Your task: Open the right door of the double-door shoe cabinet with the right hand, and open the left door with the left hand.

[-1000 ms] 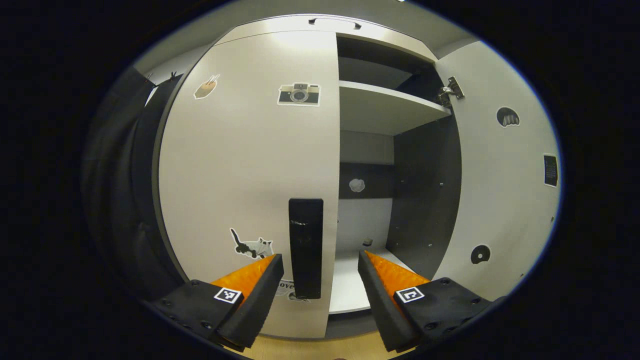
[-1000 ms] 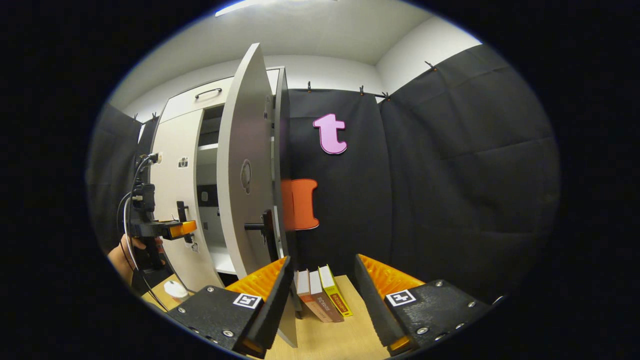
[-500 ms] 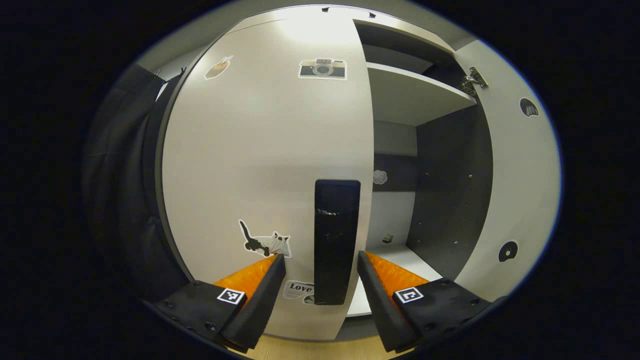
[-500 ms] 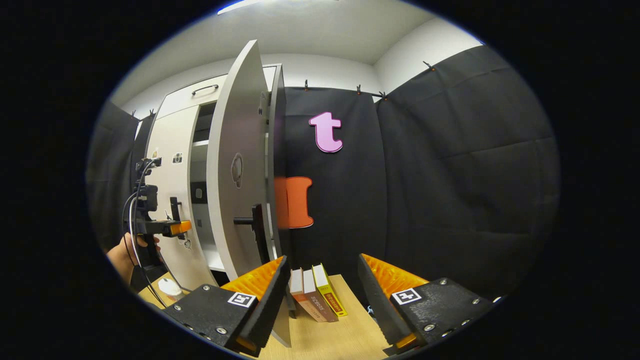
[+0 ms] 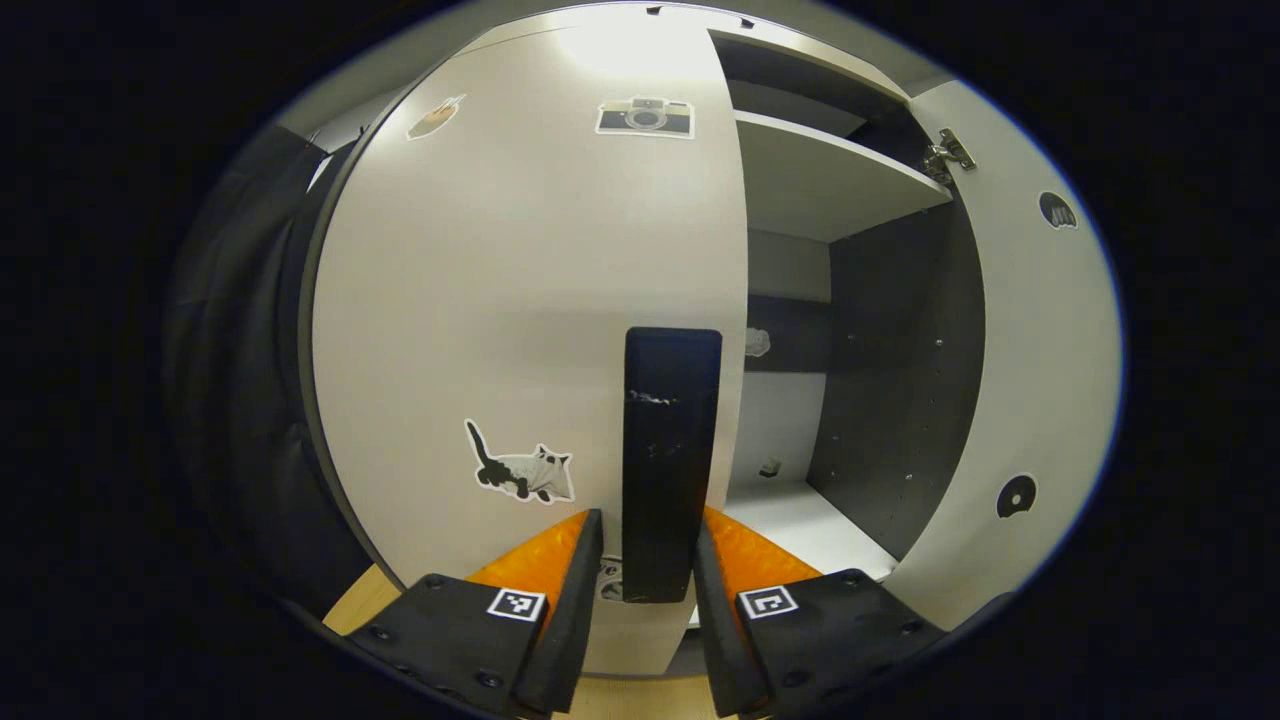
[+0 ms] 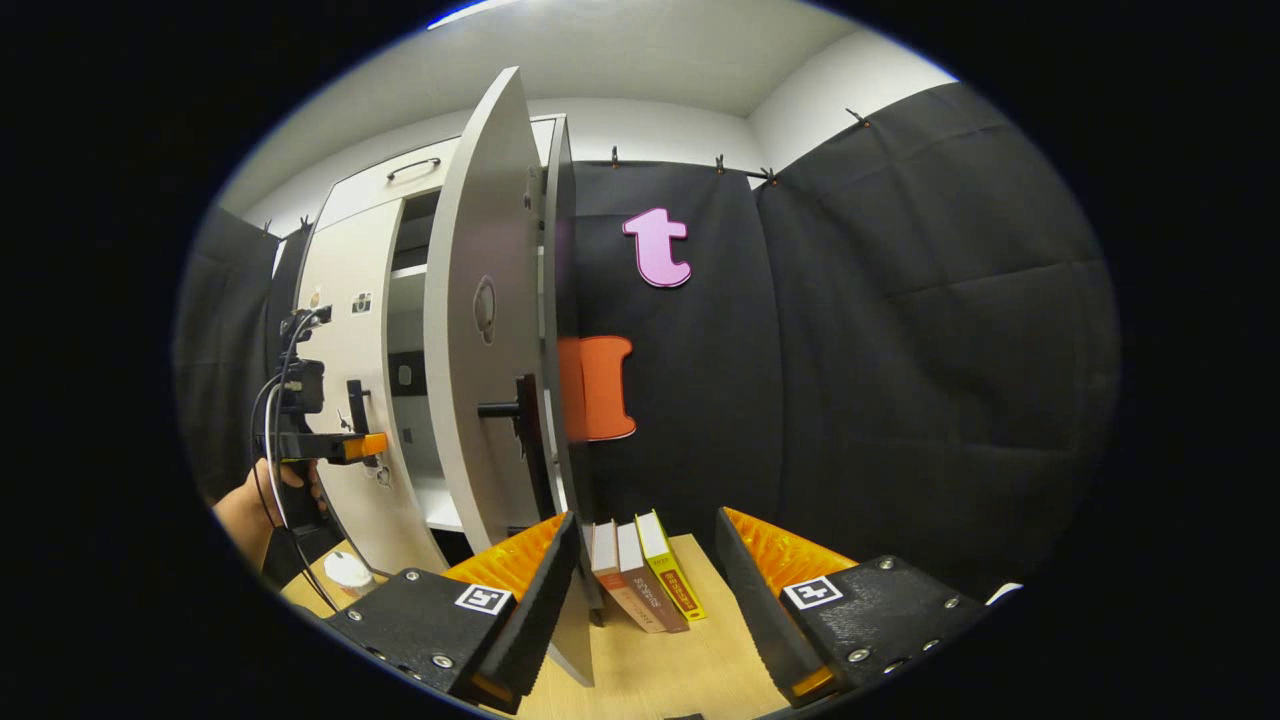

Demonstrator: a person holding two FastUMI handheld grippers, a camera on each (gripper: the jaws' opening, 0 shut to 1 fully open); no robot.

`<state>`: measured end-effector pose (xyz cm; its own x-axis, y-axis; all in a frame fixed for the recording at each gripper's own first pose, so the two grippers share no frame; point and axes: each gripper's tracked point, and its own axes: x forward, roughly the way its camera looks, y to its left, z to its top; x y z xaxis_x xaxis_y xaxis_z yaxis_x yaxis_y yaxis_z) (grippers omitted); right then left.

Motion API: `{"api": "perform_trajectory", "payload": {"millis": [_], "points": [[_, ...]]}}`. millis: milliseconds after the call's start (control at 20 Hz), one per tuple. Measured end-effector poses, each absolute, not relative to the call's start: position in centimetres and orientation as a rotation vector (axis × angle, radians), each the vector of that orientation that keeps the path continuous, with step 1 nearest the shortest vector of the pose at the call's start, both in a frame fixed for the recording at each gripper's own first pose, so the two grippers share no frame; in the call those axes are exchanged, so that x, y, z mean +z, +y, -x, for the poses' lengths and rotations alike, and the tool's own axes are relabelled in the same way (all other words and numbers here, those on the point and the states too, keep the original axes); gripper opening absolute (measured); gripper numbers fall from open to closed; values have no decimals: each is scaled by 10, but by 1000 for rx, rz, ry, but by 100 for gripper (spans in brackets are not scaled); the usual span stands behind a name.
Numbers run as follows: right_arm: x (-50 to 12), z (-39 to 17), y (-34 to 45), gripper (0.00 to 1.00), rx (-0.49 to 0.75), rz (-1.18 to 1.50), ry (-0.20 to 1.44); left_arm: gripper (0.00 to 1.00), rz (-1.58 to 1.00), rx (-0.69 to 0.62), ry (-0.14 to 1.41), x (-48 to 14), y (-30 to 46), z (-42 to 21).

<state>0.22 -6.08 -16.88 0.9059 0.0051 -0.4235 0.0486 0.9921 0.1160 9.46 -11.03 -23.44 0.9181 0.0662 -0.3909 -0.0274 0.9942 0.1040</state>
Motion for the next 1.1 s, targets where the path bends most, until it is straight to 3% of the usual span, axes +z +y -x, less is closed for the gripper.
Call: {"api": "perform_trajectory", "payload": {"millis": [100, 300, 1100], "points": [[-167, 2, -58, 84, -19, -126, 436, 41, -120, 57, 394, -233, -110, -94], [-165, 8, -54, 84, -8, -126, 435, 33, -108, 31, 384, -233, -111, -93], [-163, 13, -17, 84, 122, -137, 449, 28, -99, 101, 406, -214, -96, -33]]}}
